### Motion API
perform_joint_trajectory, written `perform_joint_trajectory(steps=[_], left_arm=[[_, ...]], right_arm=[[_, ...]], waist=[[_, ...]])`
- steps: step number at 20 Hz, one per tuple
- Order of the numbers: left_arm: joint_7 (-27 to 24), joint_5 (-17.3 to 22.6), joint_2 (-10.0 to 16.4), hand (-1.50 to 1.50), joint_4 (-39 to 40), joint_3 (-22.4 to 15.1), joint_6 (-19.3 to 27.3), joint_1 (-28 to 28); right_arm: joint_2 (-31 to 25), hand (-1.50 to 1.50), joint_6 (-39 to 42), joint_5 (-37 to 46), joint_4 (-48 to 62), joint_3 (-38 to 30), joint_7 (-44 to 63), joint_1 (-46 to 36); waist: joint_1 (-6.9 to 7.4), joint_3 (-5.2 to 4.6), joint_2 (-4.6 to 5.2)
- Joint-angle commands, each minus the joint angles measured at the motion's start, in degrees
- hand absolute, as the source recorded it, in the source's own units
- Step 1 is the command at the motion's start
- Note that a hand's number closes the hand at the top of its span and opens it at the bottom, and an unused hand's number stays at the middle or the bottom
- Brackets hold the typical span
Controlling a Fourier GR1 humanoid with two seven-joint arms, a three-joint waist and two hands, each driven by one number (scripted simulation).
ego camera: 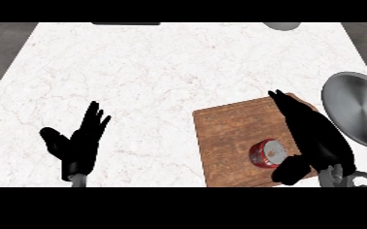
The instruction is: Pick the can from the cutting board and place it in the pan
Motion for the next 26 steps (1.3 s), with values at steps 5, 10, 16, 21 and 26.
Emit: perform_joint_trajectory(steps=[5, 10, 16, 21, 26], left_arm=[[4.4, 0.9, 1.0, 0.0, -1.0, 1.4, -0.7, -0.4], [0.7, -1.5, -1.3, 0.0, 3.2, 2.2, 0.5, -0.3], [-0.4, -0.4, -0.4, 0.0, 4.9, 4.8, -3.6, -0.6], [0.2, -2.4, -3.2, 0.0, 3.1, 3.0, -2.2, -0.5], [3.0, -3.8, -2.7, 0.0, -0.7, 3.5, -1.4, 1.3]], right_arm=[[2.8, -1.5, 11.8, -7.2, 5.9, -0.2, 5.8, -4.7], [3.8, -1.5, 9.1, -1.8, 0.2, 2.2, 3.0, 2.7], [7.0, -1.5, 10.3, -0.2, 2.9, -3.4, -0.4, -0.4], [10.2, -1.5, 5.3, 8.3, 8.3, -0.8, -6.4, 1.6], [10.8, -1.5, 3.7, 11.3, 10.2, -2.2, -11.0, 5.8]], waist=[[-0.56, -0.22, 0.07], [-1.24, -0.21, 0.0], [-1.08, -0.21, 0.05], [-0.98, -0.2, 0.06], [-1.02, -0.19, 0.02]])
